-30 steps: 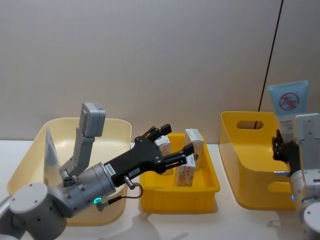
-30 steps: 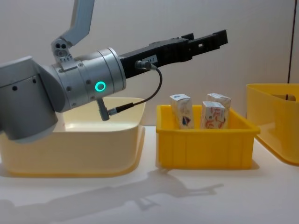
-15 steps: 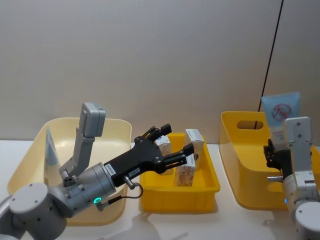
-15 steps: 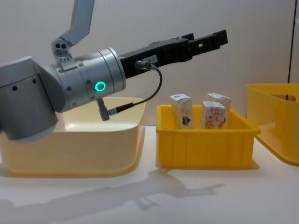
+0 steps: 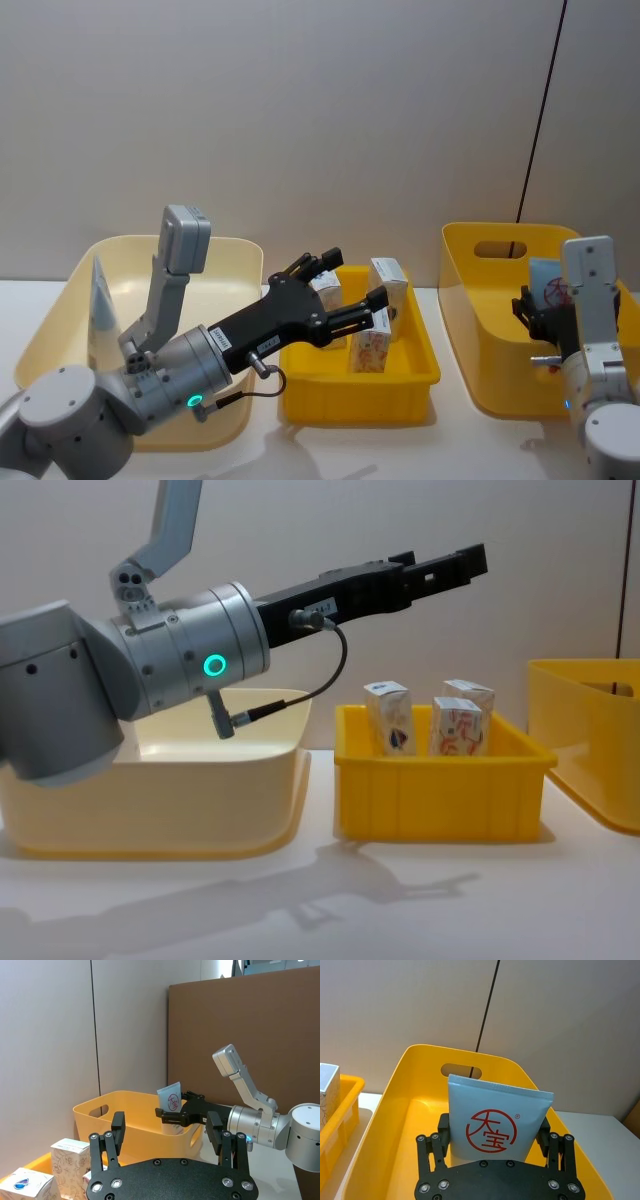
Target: Bimanual collaborative sorting of washing and personal care products
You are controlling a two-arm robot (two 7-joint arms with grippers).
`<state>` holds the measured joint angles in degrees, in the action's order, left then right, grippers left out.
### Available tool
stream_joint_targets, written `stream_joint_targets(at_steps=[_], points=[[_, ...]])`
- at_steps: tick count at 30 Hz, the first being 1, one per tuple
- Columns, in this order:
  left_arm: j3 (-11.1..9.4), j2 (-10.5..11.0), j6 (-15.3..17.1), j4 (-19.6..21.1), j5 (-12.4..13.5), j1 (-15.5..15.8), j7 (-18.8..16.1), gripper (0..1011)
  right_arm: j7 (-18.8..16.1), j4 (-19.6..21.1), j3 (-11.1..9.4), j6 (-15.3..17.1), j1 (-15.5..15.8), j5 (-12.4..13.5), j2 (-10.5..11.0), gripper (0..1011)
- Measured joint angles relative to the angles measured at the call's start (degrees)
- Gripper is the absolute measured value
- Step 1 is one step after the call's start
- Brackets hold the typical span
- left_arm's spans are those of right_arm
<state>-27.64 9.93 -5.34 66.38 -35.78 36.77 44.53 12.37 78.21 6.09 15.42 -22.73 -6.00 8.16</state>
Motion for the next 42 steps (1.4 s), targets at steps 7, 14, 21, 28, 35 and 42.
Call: stream_joint_targets(at_steps=[7,14,21,28,35,42], points=[[0.00,0.00,0.00,0.00,0.00,0.00,0.00,1004,0.00,-0.09,0.00,0.19,-0.04,-0.06,-0.09,1000],[0.00,0.00,0.00,0.00,0.00,0.00,0.00,1004,0.01,-0.14,0.00,0.37,-0.07,-0.11,-0.13,1000],[0.00,0.00,0.00,0.00,0.00,0.00,0.00,1003,0.01,-0.18,0.00,0.44,-0.09,-0.12,-0.15,1000],[0.00,0.00,0.00,0.00,0.00,0.00,0.00,1003,0.01,-0.21,0.00,0.47,-0.09,-0.12,-0.19,945],[0.00,0.00,0.00,0.00,0.00,0.00,0.00,1003,0.01,-0.21,0.00,0.50,-0.09,-0.12,-0.19,916],[0.00,0.00,0.00,0.00,0.00,0.00,0.00,1003,0.01,-0.21,-0.01,0.53,-0.09,-0.11,-0.19,883]])
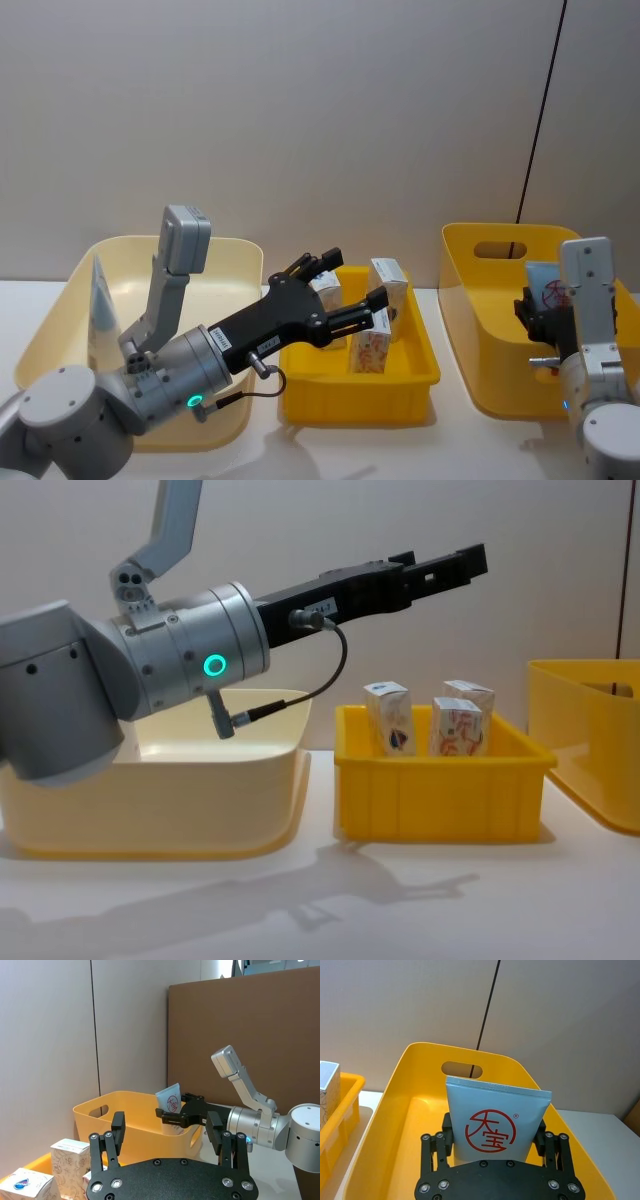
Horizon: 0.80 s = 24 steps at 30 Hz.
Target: Bimanual collaborative sorting of washing and personal care products
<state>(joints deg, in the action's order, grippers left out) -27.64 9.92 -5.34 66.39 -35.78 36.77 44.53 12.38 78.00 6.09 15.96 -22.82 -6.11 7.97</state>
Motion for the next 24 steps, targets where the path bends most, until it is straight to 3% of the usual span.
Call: stream_joint_targets(at_steps=[6,24], points=[[0.00,0.00,0.00,0.00,0.00,0.00,0.00,1003,0.00,0.00,0.00,0.02,0.00,0.00,0.00,1001],[0.00,0.00,0.00,0.00,0.01,0.00,0.00,1003,0.00,0.00,0.00,0.00,0.00,0.00,0.00,1001]])
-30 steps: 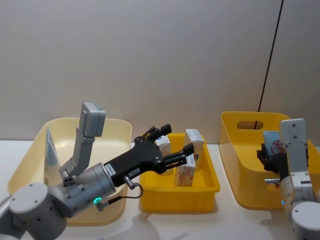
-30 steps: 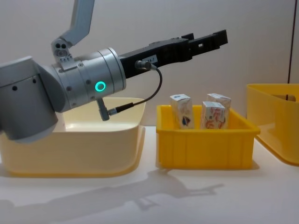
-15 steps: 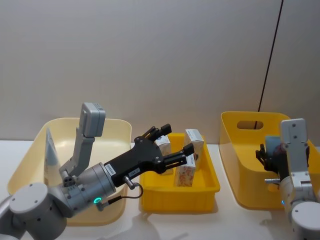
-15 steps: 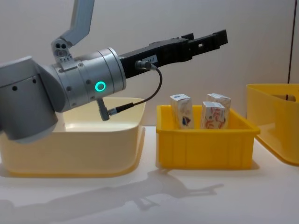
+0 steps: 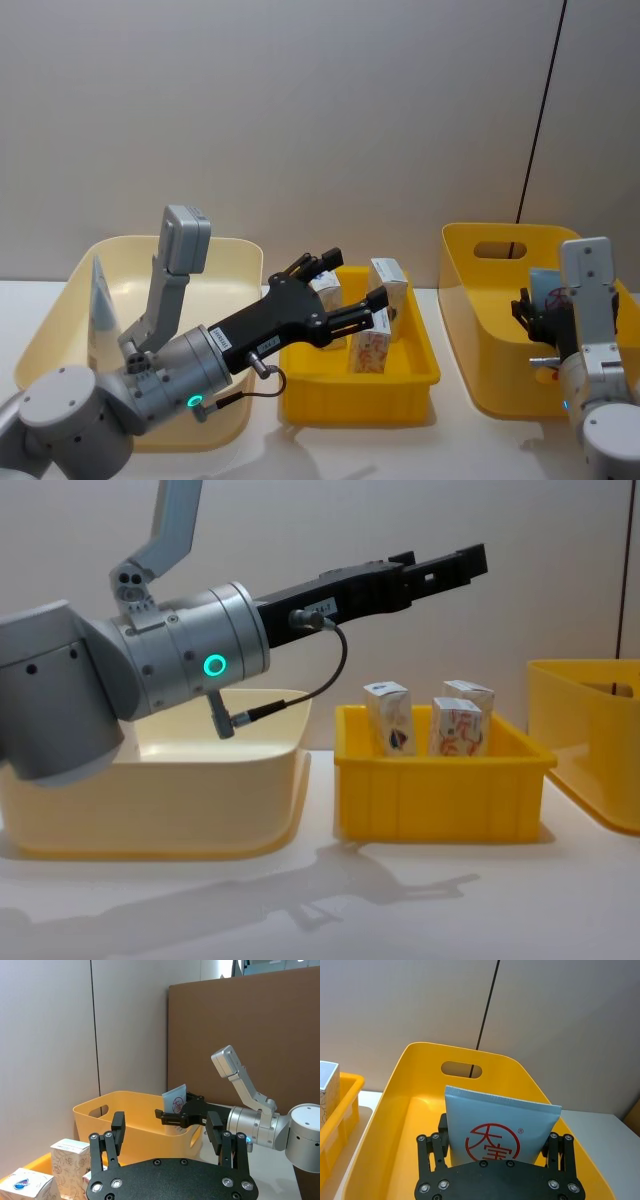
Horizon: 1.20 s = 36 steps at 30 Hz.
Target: Bimanual collaborative sorting of washing and personal care products
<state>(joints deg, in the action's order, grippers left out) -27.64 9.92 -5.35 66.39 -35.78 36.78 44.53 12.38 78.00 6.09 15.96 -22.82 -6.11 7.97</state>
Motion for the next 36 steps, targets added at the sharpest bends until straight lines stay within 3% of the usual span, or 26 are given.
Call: stream_joint_targets(at_steps=[36], points=[[0.00,0.00,0.00,0.00,0.00,0.00,0.00,1003,-1.30,0.81,-0.62,-1.14,-0.69,-0.16,-0.15,1002]])
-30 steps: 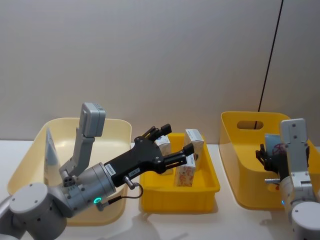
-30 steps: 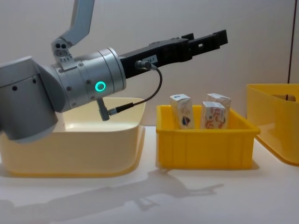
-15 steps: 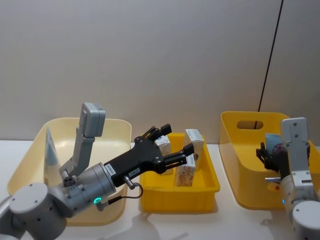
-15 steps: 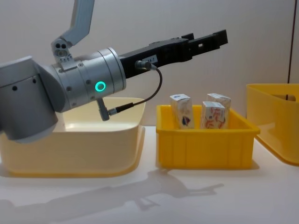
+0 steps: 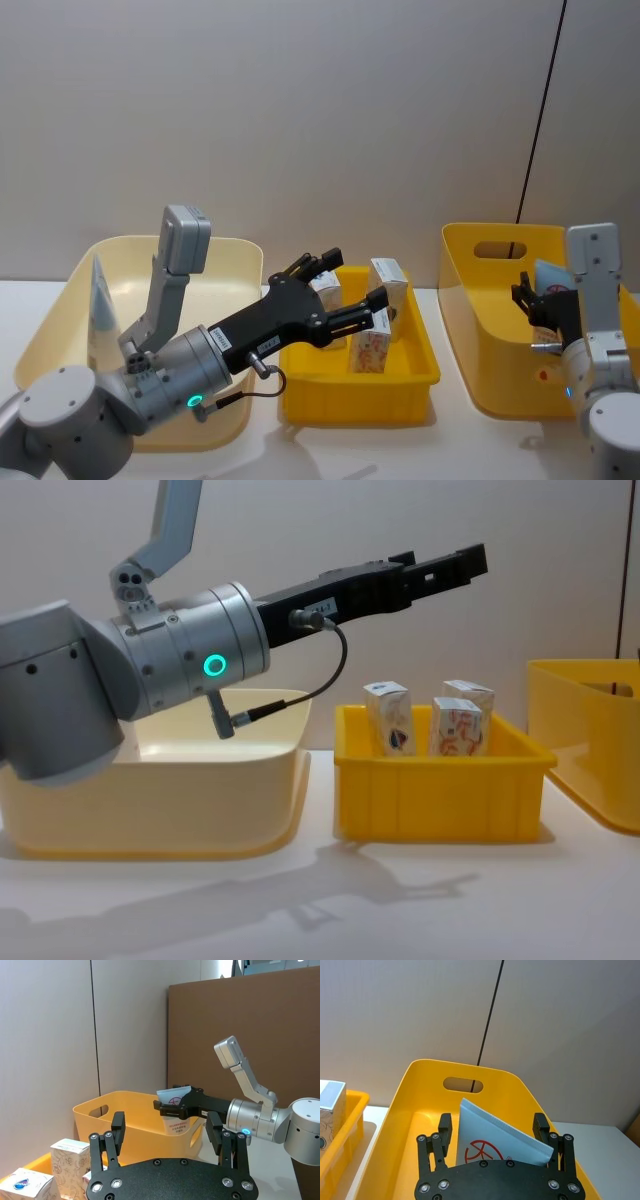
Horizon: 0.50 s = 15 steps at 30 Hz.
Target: Bimanual collaborative sorting of washing and personal care products
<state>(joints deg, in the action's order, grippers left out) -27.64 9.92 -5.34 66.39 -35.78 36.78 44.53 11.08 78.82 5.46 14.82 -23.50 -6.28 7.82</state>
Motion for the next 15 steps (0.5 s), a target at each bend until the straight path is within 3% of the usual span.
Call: stream_joint_targets(at_steps=[15], points=[[0.00,0.00,0.00,0.00,0.00,0.00,0.00,1004,-1.17,0.85,-0.35,-0.23,-0.36,-0.50,-0.11,1001]])
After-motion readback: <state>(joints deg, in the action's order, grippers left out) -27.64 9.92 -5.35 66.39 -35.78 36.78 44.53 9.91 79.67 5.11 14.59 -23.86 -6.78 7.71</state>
